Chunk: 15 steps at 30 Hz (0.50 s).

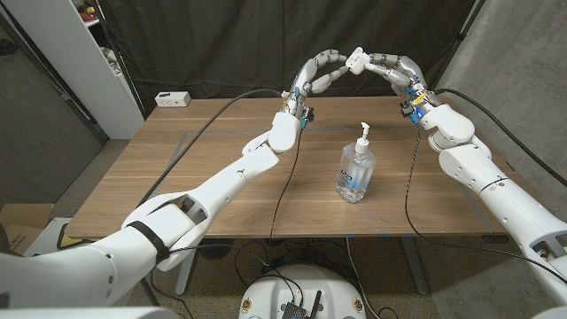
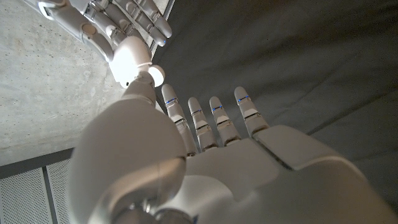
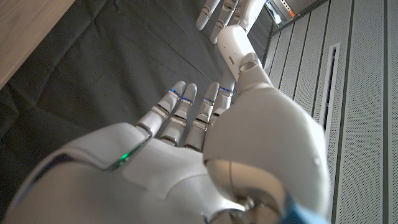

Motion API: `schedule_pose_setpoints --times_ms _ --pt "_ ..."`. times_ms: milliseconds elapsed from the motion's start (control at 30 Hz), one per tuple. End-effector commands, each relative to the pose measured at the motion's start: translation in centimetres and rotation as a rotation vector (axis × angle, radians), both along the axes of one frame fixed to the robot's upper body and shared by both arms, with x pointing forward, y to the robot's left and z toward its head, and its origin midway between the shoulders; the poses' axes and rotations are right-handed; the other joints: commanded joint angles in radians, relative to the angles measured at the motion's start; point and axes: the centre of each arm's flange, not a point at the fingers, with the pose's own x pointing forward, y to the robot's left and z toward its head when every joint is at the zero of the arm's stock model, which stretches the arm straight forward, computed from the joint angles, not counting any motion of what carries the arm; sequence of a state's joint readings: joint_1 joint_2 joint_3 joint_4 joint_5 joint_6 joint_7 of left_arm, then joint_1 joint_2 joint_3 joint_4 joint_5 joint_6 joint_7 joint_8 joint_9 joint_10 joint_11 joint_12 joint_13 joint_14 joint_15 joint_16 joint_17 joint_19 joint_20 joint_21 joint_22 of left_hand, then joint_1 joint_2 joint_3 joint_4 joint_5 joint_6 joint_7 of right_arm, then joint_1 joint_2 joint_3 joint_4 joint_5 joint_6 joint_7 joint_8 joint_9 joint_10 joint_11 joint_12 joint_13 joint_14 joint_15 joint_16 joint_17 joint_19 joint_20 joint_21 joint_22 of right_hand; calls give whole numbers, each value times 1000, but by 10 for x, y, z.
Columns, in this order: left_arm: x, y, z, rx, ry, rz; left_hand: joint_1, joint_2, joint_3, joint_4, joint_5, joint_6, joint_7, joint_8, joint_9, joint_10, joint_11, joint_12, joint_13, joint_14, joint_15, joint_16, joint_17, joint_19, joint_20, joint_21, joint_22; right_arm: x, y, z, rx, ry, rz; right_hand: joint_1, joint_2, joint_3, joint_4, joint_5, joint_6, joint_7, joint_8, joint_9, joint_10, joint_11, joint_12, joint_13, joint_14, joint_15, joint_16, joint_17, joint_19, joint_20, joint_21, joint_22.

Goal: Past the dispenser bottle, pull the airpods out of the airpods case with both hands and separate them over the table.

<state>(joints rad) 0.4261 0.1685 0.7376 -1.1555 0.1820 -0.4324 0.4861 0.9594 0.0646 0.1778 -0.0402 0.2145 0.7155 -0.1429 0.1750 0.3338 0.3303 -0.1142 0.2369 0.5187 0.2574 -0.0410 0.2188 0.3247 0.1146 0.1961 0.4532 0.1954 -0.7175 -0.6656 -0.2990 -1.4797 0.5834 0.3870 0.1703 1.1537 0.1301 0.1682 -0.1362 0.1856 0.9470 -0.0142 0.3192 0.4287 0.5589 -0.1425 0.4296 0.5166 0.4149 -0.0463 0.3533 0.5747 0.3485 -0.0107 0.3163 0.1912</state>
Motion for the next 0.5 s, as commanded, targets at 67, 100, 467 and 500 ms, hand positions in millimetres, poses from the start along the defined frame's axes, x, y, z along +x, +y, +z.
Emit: schedule_pose_setpoints --times_ms 67,100,467,500 --pt "-1 5 -2 -41 -59 -6 19 8 10 -17 5 26 -27 21 -4 2 -3 4 0 7 -44 9 -3 11 2 0 3 5 1 1 10 19 -3 1 6 8 0 5 32 -25 5 195 12 0 7 4 9 -147 -3 3 3 9 -2 0" --pt "-1 5 -2 -37 -64 -6 25 10 12 -20 6 41 -35 28 -5 1 -1 5 -1 7 -43 8 -3 12 3 -1 3 5 1 1 7 20 -3 2 6 8 0 5 32 -23 5 195 12 0 7 4 9 -146 -3 3 4 9 -2 0" --pt "2 3 1 -8 -50 15 41 3 4 -38 5 105 -58 45 -19 -61 12 -17 -10 -82 -18 -25 -17 -28 10 -26 0 7 4 4 0 18 0 1 6 8 0 4 32 -26 4 197 12 -1 6 3 8 -145 -2 7 3 10 -2 0" --pt "2 2 1 -6 -49 18 42 2 2 -39 5 107 -59 45 -20 -71 15 -21 -11 -94 -12 -28 -19 -30 5 -28 -1 7 5 4 -1 18 2 0 6 8 0 4 33 -25 4 196 12 -1 6 4 9 -144 -2 8 3 10 -2 0"
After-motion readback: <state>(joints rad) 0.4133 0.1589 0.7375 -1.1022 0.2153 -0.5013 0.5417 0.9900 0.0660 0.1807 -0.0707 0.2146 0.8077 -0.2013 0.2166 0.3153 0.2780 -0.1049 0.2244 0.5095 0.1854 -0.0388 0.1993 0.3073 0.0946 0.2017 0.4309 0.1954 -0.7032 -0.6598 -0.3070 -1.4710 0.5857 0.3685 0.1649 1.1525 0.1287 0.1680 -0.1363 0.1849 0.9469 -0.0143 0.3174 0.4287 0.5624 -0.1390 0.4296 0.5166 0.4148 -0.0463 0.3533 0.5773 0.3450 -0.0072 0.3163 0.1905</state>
